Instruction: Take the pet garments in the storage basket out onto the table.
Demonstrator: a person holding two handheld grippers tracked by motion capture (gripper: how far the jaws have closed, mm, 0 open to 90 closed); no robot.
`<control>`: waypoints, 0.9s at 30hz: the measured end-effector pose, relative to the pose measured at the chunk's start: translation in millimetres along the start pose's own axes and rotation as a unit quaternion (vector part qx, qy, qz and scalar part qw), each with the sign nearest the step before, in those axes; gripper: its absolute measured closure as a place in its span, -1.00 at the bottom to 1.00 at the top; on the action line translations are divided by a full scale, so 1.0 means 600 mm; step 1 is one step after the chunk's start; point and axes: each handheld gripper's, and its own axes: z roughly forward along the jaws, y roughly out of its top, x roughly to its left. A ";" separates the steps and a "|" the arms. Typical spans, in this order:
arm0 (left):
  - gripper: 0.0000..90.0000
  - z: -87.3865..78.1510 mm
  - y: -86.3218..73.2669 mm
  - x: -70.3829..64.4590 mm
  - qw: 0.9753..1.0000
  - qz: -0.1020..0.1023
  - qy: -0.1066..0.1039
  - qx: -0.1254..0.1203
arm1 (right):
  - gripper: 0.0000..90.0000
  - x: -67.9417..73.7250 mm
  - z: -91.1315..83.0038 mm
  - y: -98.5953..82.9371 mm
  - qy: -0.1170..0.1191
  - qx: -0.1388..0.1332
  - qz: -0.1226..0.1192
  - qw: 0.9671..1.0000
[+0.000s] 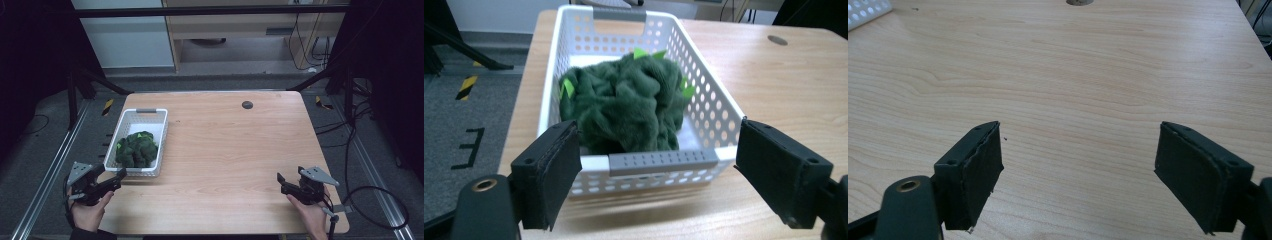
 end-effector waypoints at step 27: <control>-0.66 0.038 0.099 -0.007 0.998 0.043 -0.019 0.034 | -0.61 -0.004 0.000 -0.001 -0.002 0.004 0.000 1.000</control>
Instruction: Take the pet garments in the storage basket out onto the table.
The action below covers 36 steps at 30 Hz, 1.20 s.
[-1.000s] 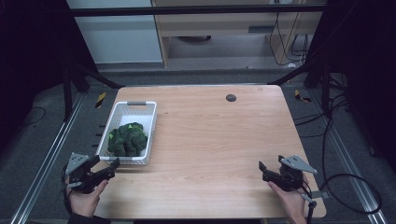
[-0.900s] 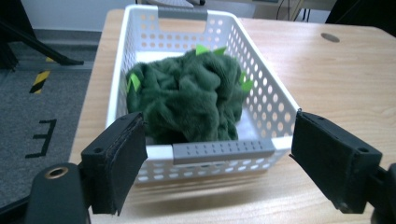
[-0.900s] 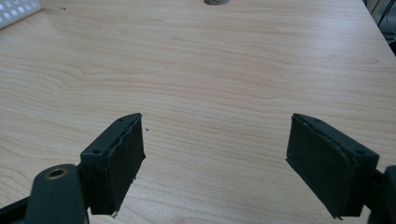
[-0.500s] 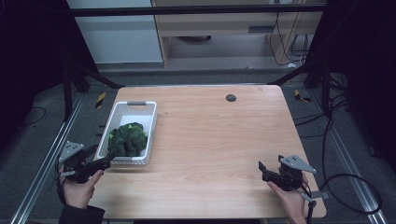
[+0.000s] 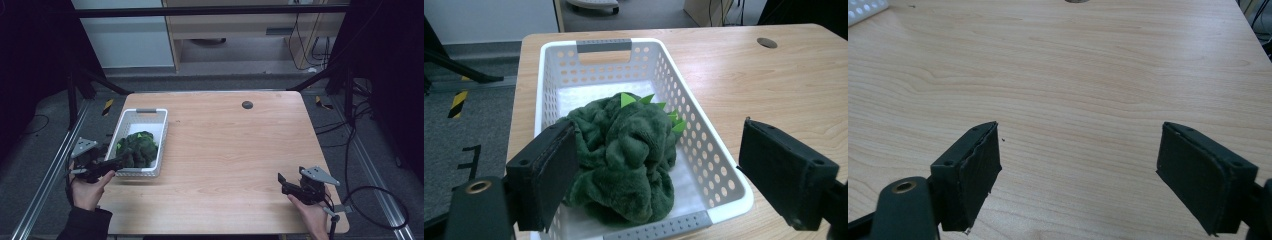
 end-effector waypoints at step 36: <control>-0.72 0.071 0.091 0.005 0.987 0.080 0.001 0.138 | -0.65 0.004 0.011 -0.001 0.007 0.020 -0.006 1.000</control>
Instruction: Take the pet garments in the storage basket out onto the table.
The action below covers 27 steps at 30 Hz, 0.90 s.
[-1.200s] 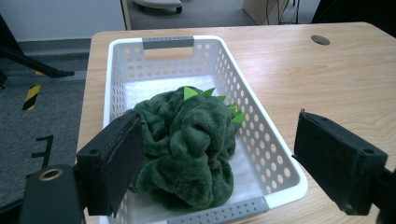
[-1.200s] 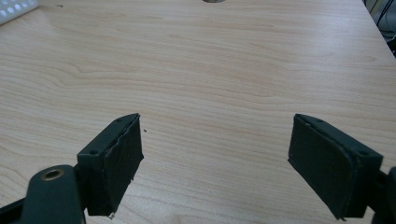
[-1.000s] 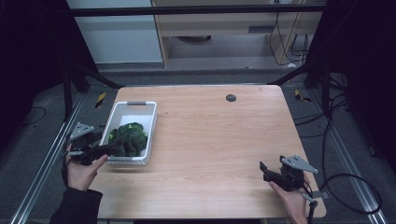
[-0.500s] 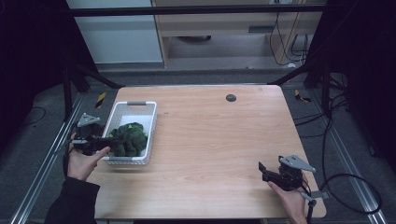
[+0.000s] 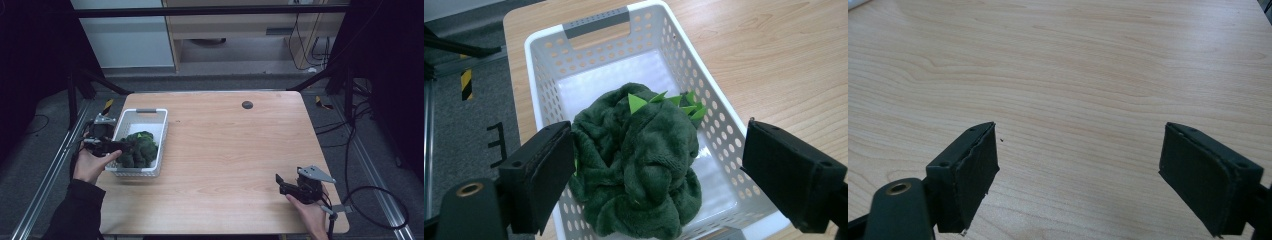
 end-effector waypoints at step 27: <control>-0.68 0.059 0.021 -0.006 0.994 0.017 -0.005 0.105 | -0.67 0.001 0.005 0.000 0.006 0.013 -0.004 1.000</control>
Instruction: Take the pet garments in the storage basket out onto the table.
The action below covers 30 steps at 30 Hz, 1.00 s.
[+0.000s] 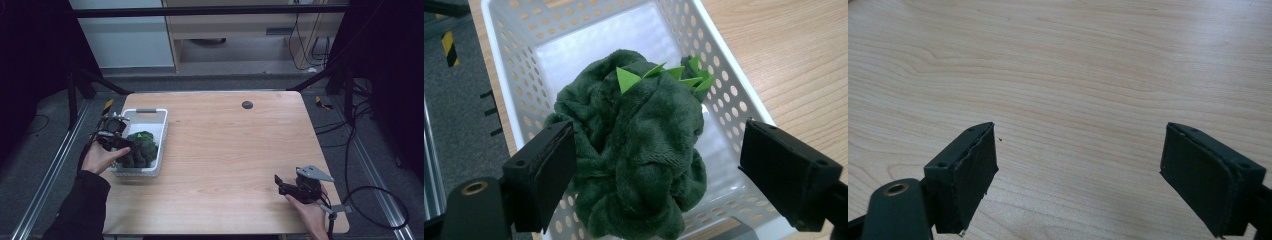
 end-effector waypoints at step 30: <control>-0.53 0.062 0.002 0.009 0.997 -0.005 -0.002 0.071 | -0.68 0.001 0.006 -0.001 0.005 0.011 -0.006 1.000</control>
